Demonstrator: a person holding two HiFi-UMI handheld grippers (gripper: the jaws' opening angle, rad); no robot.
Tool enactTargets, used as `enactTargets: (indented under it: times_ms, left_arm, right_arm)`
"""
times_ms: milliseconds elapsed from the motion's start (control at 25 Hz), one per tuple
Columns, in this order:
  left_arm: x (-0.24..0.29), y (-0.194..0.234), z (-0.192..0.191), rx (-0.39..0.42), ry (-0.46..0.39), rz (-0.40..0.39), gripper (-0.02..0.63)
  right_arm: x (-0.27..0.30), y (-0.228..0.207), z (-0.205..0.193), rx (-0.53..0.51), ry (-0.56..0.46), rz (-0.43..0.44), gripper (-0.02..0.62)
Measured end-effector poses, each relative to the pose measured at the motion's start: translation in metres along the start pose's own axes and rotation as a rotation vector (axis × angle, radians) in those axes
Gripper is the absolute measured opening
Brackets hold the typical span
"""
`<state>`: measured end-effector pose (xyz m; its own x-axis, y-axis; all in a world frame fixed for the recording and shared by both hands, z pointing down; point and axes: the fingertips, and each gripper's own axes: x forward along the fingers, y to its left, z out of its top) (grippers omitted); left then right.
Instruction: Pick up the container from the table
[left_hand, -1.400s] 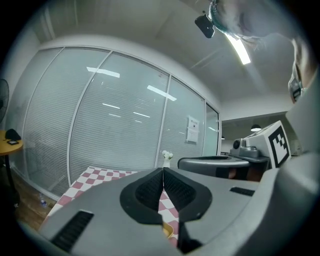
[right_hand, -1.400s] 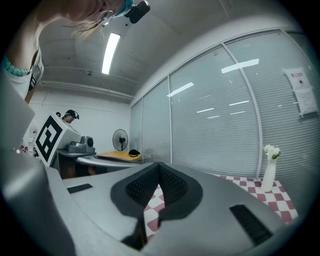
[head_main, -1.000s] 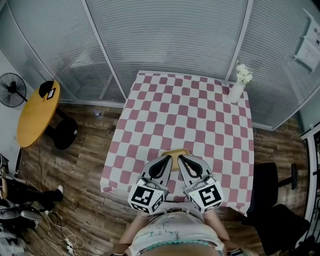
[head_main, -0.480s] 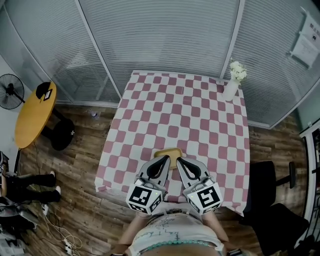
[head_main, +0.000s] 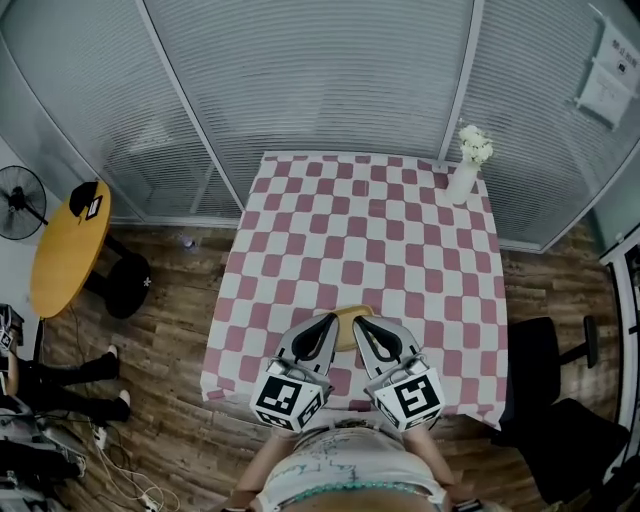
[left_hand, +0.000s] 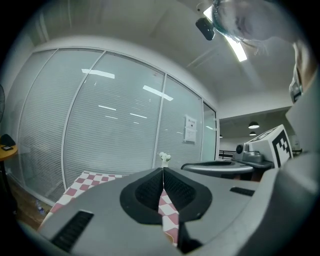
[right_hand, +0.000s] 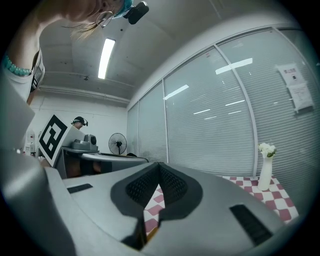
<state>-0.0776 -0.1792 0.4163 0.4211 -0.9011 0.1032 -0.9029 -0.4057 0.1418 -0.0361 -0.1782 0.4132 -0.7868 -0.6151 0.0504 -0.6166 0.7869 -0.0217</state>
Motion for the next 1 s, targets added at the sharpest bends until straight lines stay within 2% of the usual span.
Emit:
enactTargets:
  times_ms: [280, 1000]
  left_arm:
    - [0.002, 0.017, 0.003, 0.002, 0.004, -0.052, 0.015]
    - [0.013, 0.026, -0.011, 0.031, 0.044, -0.099, 0.015]
  right_arm:
    - [0.017, 0.004, -0.003, 0.010, 0.011, -0.055, -0.008]
    - [0.030, -0.001, -0.008, -0.010, 0.039, -0.085, -0.008]
